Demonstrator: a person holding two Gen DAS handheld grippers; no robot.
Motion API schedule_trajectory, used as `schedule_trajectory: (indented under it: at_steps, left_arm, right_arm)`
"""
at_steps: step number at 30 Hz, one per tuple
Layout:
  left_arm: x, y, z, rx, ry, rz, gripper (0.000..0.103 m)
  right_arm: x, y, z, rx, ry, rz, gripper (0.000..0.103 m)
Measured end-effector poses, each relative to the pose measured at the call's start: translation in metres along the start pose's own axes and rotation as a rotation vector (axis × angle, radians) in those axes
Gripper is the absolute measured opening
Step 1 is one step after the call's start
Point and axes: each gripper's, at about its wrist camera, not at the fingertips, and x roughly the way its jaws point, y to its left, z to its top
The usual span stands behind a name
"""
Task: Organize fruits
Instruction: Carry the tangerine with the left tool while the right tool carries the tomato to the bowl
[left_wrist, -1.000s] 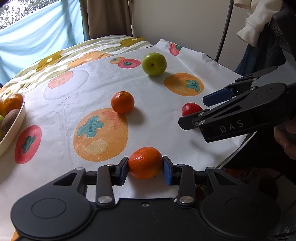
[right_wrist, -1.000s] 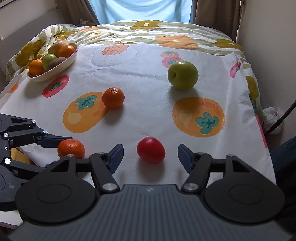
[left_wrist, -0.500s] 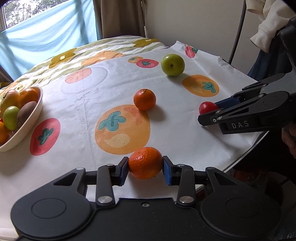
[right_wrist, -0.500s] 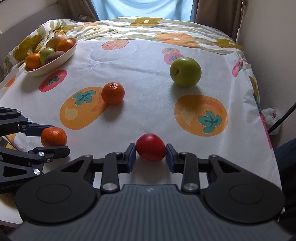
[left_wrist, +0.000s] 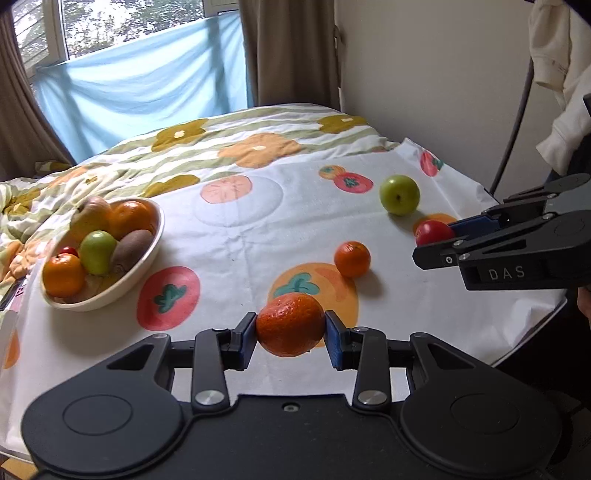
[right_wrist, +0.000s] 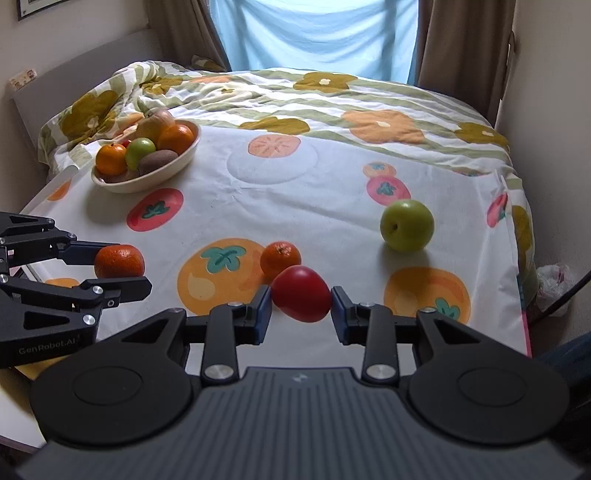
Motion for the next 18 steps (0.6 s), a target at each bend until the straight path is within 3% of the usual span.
schedule_trajectory:
  at_steps: [9,18]
  left_arm:
    - [-0.043,0.045,0.022,-0.098,-0.08,0.146,0.042]
    - [-0.047,0.112,0.041,-0.121,-0.102,0.232,0.042]
  right_arm:
    - [-0.013,0.029,0.047,-0.06,-0.06,0.091,0.049]
    - [0.007,0.073,0.101,-0.097,-0.1,0.16,0.049]
